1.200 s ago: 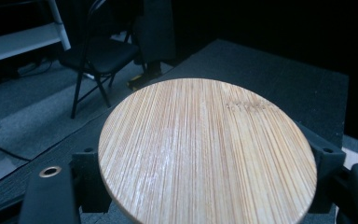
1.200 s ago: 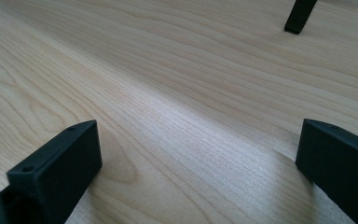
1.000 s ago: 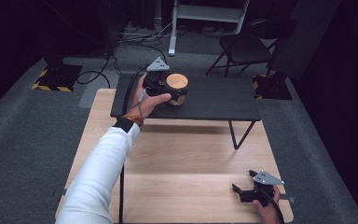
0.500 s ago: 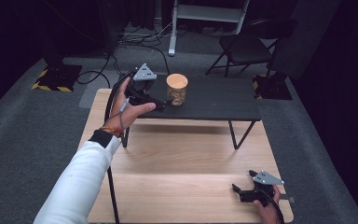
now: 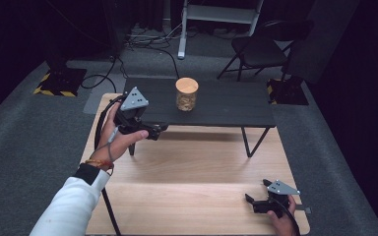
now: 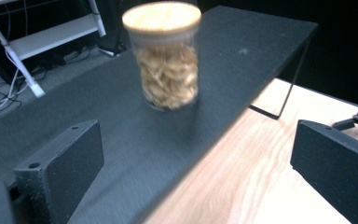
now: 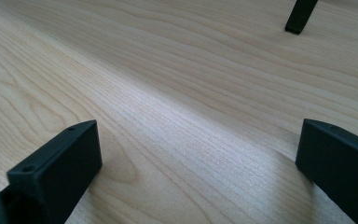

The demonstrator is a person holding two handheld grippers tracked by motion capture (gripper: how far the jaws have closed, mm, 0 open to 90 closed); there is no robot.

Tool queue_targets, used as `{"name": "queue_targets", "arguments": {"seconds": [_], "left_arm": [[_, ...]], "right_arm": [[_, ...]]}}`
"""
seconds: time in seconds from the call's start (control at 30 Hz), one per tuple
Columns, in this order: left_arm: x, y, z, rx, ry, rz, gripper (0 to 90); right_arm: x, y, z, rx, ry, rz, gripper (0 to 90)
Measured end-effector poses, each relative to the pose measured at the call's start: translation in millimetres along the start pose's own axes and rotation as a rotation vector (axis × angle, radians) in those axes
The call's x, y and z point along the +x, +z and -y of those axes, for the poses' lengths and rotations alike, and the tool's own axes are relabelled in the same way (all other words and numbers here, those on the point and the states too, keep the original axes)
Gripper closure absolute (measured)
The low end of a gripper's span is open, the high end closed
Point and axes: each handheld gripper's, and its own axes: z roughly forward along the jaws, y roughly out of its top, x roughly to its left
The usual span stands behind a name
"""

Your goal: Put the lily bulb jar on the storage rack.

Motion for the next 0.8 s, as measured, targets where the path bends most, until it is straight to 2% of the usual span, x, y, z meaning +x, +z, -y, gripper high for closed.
{"name": "queue_targets", "arguments": {"seconds": [0.23,0.33,0.4,0.47,0.53,0.8], "left_arm": [[-10.2,-10.5,43.5,-0.038,-0.032,-0.005,1.1],[-15.7,-11.3,58.0,-0.029,-0.016,-0.012,1.3],[-19.6,-11.2,71.3,-0.035,-0.026,-0.016,1.4],[-21.3,-10.1,82.6,-0.027,-0.033,-0.006,1.4],[-25.7,-8.5,91.5,-0.008,-0.024,-0.012,1.4],[-39.6,-1.4,135.8,0.003,-0.048,-0.017,1.4]], "right_arm": [[-0.1,0.0,0.0,0.000,-0.001,0.000,0.0],[-0.1,0.0,0.0,0.000,-0.001,0.000,0.0],[-0.3,0.0,-0.1,0.001,-0.001,-0.001,0.0],[-0.3,0.0,-0.1,0.000,-0.001,-0.001,0.0],[-0.5,0.0,0.0,0.000,-0.002,-0.002,0.0],[-1.2,0.1,-0.1,0.000,-0.004,-0.006,0.0]]}}
